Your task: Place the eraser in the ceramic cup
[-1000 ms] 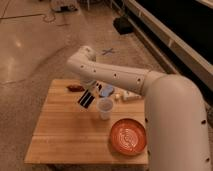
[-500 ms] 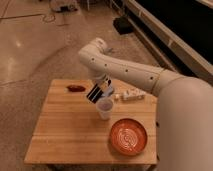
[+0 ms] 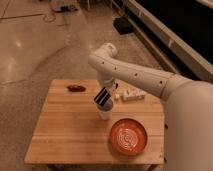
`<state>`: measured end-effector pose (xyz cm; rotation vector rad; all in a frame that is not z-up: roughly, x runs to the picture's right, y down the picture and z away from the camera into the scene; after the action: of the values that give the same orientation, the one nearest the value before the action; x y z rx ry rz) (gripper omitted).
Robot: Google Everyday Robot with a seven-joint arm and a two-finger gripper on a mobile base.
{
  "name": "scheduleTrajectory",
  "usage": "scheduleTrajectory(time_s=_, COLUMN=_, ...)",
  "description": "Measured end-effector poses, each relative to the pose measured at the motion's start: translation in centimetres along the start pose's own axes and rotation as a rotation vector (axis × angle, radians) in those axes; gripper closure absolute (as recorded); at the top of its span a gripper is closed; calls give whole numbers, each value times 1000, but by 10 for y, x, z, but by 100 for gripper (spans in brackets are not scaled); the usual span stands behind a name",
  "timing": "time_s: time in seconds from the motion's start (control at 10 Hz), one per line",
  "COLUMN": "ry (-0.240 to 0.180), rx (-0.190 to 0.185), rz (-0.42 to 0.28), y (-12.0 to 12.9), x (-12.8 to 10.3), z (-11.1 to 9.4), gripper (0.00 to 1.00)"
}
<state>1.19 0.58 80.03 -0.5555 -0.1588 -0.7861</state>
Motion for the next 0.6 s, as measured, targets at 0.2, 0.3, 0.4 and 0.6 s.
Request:
scheduleTrajectory(time_s=0.2, ry=4, rx=-4, rz=-1, y=1, x=-3, z=2, gripper=71)
scheduleTrajectory(time_s=0.3, ry=5, rx=-1, rz=0, y=-1, x=0, z=3, gripper=63)
scheduleTrajectory(time_s=0.4, ry=7, rx=4, rz=-1, y=-2, x=3, z=1, gripper=53)
scheduleTrajectory(time_s=0.6, ry=6, rx=-3, rz=-6, y=2, x=2, z=-2, gripper=31)
